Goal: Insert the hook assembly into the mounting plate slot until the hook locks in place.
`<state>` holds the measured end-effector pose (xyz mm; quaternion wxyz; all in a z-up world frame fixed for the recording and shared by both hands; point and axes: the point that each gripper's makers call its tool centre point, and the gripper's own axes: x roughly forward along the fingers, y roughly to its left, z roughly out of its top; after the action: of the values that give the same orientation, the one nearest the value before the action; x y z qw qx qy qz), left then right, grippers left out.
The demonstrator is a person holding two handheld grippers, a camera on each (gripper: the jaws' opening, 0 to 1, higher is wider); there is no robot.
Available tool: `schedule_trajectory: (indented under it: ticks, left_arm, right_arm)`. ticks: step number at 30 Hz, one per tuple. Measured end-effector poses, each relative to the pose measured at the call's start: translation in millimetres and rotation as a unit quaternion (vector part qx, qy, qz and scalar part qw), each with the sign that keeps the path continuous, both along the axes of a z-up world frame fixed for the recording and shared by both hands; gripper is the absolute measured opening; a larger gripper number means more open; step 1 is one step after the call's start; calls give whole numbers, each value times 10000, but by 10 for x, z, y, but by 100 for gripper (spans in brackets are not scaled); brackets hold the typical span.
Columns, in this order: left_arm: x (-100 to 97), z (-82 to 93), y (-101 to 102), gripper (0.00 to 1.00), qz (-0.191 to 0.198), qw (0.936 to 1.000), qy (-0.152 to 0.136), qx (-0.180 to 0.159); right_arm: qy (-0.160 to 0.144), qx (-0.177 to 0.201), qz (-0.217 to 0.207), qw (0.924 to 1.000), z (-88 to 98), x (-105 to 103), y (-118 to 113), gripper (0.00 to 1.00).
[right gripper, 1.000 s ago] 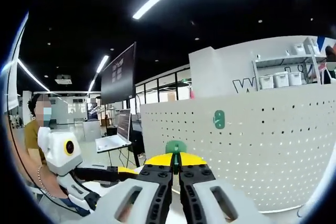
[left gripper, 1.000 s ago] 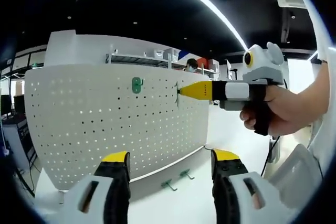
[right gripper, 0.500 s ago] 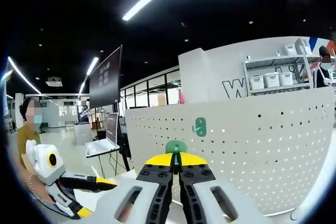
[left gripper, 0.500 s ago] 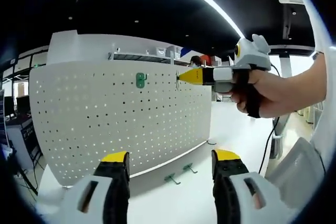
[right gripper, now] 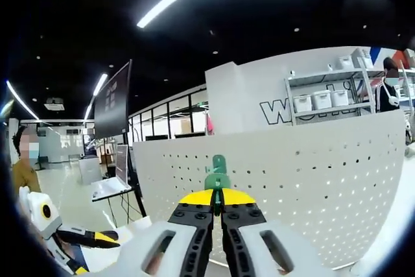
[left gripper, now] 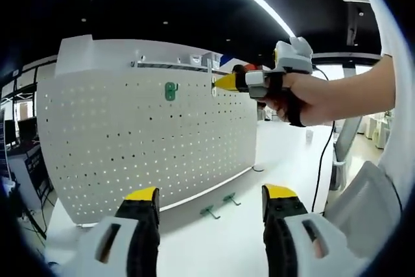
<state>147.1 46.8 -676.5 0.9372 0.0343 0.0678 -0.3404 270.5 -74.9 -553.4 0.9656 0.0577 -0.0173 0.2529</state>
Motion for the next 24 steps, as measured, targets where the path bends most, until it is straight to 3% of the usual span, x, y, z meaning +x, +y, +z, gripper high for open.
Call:
schedule_trajectory:
  ticks: [5,11,24]
  left_arm:
    - [-11,-63,3,67,-62,9999,60,65]
    - [-46,-171,11,67,-134,9995,205,186]
    - [-132,-267,-36,69,-346,9984,343,293]
  right_arm:
    - [27,131,-44,9999,24,62,-30,0]
    - [-98,104,-121,9998,141,152,-33,0]
    - [-133,0,-347,9993,171,341,-77,0]
